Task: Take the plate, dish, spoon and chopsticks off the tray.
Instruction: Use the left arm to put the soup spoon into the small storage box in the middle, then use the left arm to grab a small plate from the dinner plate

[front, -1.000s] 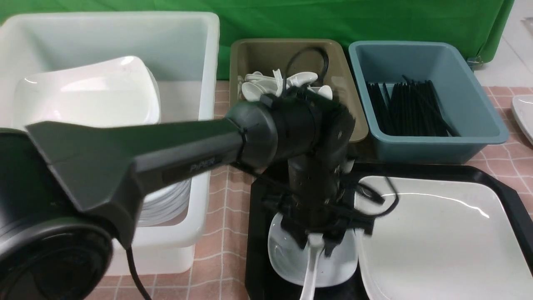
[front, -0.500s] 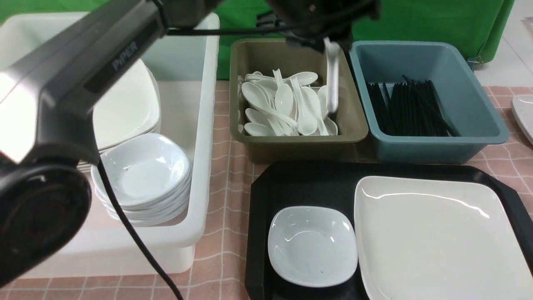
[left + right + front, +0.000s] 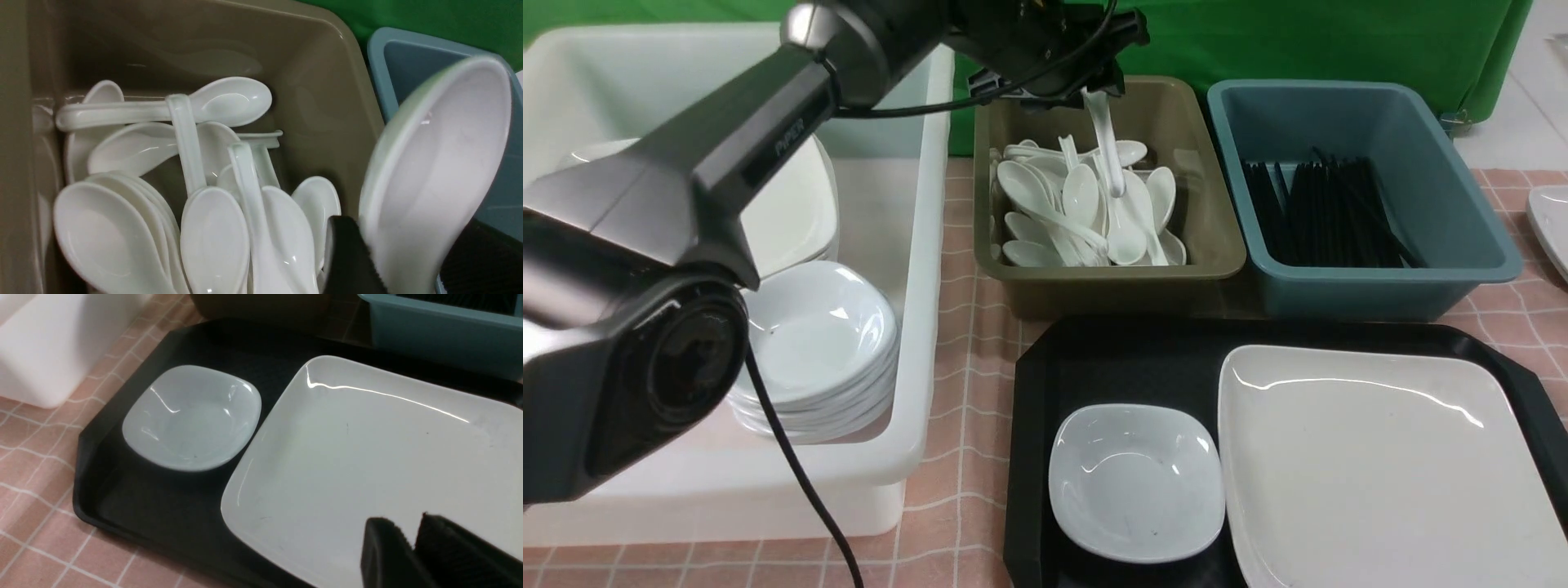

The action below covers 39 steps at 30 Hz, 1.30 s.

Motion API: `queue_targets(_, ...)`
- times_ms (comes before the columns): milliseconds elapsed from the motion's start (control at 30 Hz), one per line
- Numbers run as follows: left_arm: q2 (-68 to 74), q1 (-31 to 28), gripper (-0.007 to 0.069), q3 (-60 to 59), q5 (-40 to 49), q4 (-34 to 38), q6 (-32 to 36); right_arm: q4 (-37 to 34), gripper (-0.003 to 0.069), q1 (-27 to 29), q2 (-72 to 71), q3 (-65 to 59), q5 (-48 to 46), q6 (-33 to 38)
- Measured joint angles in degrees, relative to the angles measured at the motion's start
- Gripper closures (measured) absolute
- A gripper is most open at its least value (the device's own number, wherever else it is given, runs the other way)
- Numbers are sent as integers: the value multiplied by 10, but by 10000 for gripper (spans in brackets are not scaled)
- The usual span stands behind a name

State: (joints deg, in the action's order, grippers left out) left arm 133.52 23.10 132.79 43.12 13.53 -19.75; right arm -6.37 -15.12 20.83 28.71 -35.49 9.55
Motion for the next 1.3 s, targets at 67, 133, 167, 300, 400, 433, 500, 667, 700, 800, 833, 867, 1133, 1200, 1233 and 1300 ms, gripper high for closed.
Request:
queue_targets(67, 0, 0, 233, 0, 7, 1, 3, 0, 481, 0, 0, 0, 1, 0)
queue_targets(133, 0, 0, 172, 0, 21, 1, 4, 0, 481, 0, 0, 0, 2, 0)
queue_targets(167, 0, 0, 167, 0, 25, 1, 4, 0, 481, 0, 0, 0, 2, 0)
queue_targets(300, -12, 0, 114, 0, 77, -3, 6, 0, 475, -1, 0, 0, 4, 0)
queue_targets(400, -51, 0, 189, 0, 128, -19, 29, 0, 472, -1, 0, 0, 4, 0)
queue_targets(433, -69, 0, 239, 0, 147, -22, 45, 0, 470, -1, 0, 0, 4, 0)
queue_targets(500, -89, 0, 298, 0, 167, -24, 65, 0, 468, -1, 0, 0, 5, -1)
queue_targets(667, -213, 5, 601, -11, 252, -15, 170, -1, 462, -1, 0, 0, 6, -1)
queue_targets(700, -218, 6, 607, -14, 252, -12, 176, -1, 462, -1, 0, 0, 6, -1)
queue_targets(800, -302, 23, 624, -97, 256, 44, 217, -1, 456, -1, 0, 0, 7, -1)
queue_targets(833, -325, 31, 624, -136, 258, 57, 224, -1, 454, -1, 0, 0, 7, -1)
queue_targets(867, -347, 46, 624, -195, 261, 66, 226, -1, 453, -1, 0, 0, 7, -1)
queue_targets(1133, -340, 129, 585, -399, 234, 63, 208, -3, 444, -1, 0, 0, 8, -2)
queue_targets(1200, -319, 147, 540, -402, 217, 53, 208, -3, 442, -1, 0, 0, 8, -2)
queue_targets(1233, -302, 158, 506, -399, 207, 38, 213, -3, 442, -1, 0, 0, 8, -2)
queue_targets(1300, -289, 166, 468, -394, 206, 24, 220, -3, 440, -1, 0, 0, 8, -2)
